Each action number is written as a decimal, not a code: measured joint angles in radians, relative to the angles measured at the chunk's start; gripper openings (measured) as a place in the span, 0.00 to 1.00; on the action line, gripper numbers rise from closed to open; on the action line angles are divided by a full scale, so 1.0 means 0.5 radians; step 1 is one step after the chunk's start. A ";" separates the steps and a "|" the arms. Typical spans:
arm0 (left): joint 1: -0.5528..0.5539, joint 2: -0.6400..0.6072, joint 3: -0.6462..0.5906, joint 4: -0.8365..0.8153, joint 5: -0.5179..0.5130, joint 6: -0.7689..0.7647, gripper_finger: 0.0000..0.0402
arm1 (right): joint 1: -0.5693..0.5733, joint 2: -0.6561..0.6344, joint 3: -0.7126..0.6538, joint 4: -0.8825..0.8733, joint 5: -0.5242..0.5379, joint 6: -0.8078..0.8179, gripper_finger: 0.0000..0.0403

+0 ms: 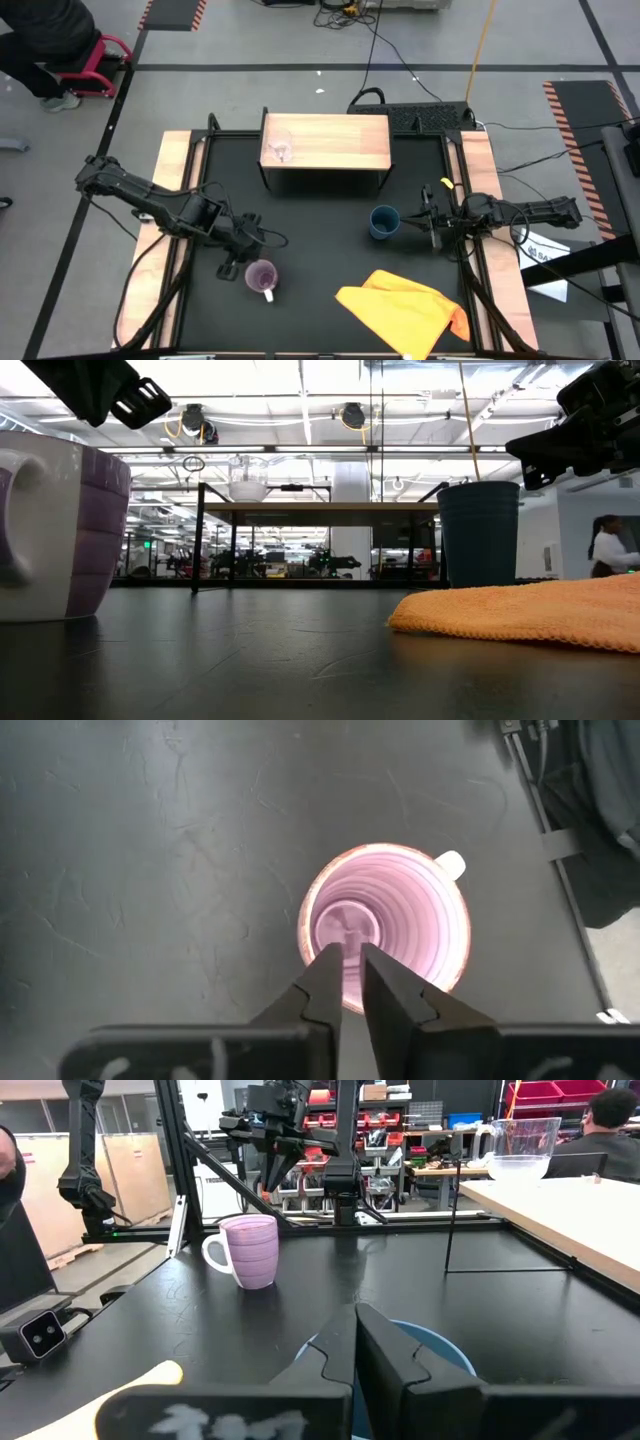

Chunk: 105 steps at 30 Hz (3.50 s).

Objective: Stack small to large cups/mugs on shelf
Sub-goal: Put the violet patterned mug on the shelf

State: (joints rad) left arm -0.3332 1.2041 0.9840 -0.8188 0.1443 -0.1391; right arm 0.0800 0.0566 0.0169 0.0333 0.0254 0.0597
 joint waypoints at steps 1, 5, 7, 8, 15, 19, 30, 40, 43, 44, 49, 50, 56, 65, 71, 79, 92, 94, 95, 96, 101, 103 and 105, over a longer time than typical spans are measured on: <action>0.000 0.000 0.000 0.000 0.025 -0.005 0.12 | 0.000 0.000 -0.001 0.000 0.000 0.000 0.00; 0.000 -0.001 0.000 0.002 0.078 -0.055 0.18 | 0.000 0.000 0.000 0.000 0.000 0.000 0.00; -0.002 -0.001 0.000 0.002 0.079 -0.108 0.22 | 0.000 0.000 0.000 0.000 0.000 0.000 0.00; -0.001 -0.001 0.000 0.002 0.078 -0.126 0.23 | 0.000 0.000 0.000 0.000 0.000 0.000 0.00; 0.000 -0.002 0.000 0.007 0.077 -0.208 0.33 | 0.000 0.000 0.000 0.000 0.000 0.000 0.00; 0.011 -0.001 -0.001 0.013 0.070 -0.252 0.37 | 0.000 0.000 0.000 0.000 0.000 0.000 0.00; 0.133 0.120 -0.001 -0.099 0.142 -0.270 0.37 | 0.000 0.000 0.000 -0.001 0.000 0.000 0.00; 0.146 0.133 -0.002 -0.100 0.255 -0.244 0.37 | 0.000 -0.001 0.000 -0.004 -0.001 -0.009 0.00; 0.145 0.145 -0.002 -0.095 0.248 -0.267 0.37 | 0.000 -0.001 0.000 -0.004 0.000 -0.022 0.00; 0.146 0.161 -0.001 -0.088 0.244 -0.279 0.37 | 0.000 -0.001 0.000 -0.004 0.000 -0.023 0.00; 0.152 0.239 -0.002 -0.081 0.233 -0.288 0.37 | 0.000 0.001 -0.001 -0.004 0.000 -0.023 0.00; 0.152 0.255 -0.002 -0.082 0.232 -0.287 0.37 | 0.000 0.002 -0.001 -0.004 0.000 -0.023 0.00; 0.152 0.314 -0.002 -0.075 0.201 -0.255 0.37 | 0.001 0.005 0.000 -0.004 0.000 -0.023 0.00; 0.152 0.328 -0.002 -0.072 0.182 -0.259 0.37 | 0.000 0.006 0.000 -0.003 0.000 -0.023 0.00; 0.142 0.328 -0.002 -0.006 0.182 -0.280 0.37 | 0.000 0.006 0.000 -0.003 0.000 -0.023 0.00; 0.124 0.328 -0.002 0.024 0.182 -0.258 0.37 | 0.001 0.006 0.000 -0.003 0.000 -0.023 0.00; 0.059 0.398 -0.001 0.018 0.179 -0.224 0.37 | 0.000 0.005 0.000 -0.002 0.000 -0.022 0.00; 0.059 0.427 -0.001 0.017 0.179 -0.212 0.37 | 0.001 0.006 -0.001 -0.002 0.000 -0.022 0.00; 0.059 0.434 -0.001 0.017 0.179 -0.211 0.37 | 0.001 0.006 -0.001 -0.002 0.000 -0.022 0.00; 0.059 0.436 -0.001 0.016 0.178 -0.205 0.37 | 0.000 0.006 -0.001 -0.002 0.000 -0.021 0.00; 0.062 0.436 -0.001 0.014 0.082 -0.178 0.36 | 0.000 0.006 0.000 -0.002 0.000 -0.002 0.00; 0.062 0.436 -0.001 0.004 0.062 -0.162 0.33 | 0.001 0.006 0.000 -0.002 0.000 -0.001 0.00; 0.063 0.436 -0.001 0.002 0.061 -0.150 0.28 | 0.001 0.006 -0.001 -0.002 -0.001 -0.001 0.00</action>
State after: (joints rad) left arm -0.3017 1.4220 0.9836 -0.8177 0.1749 -0.2143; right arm 0.0803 0.0597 0.0166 0.0322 0.0250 0.0593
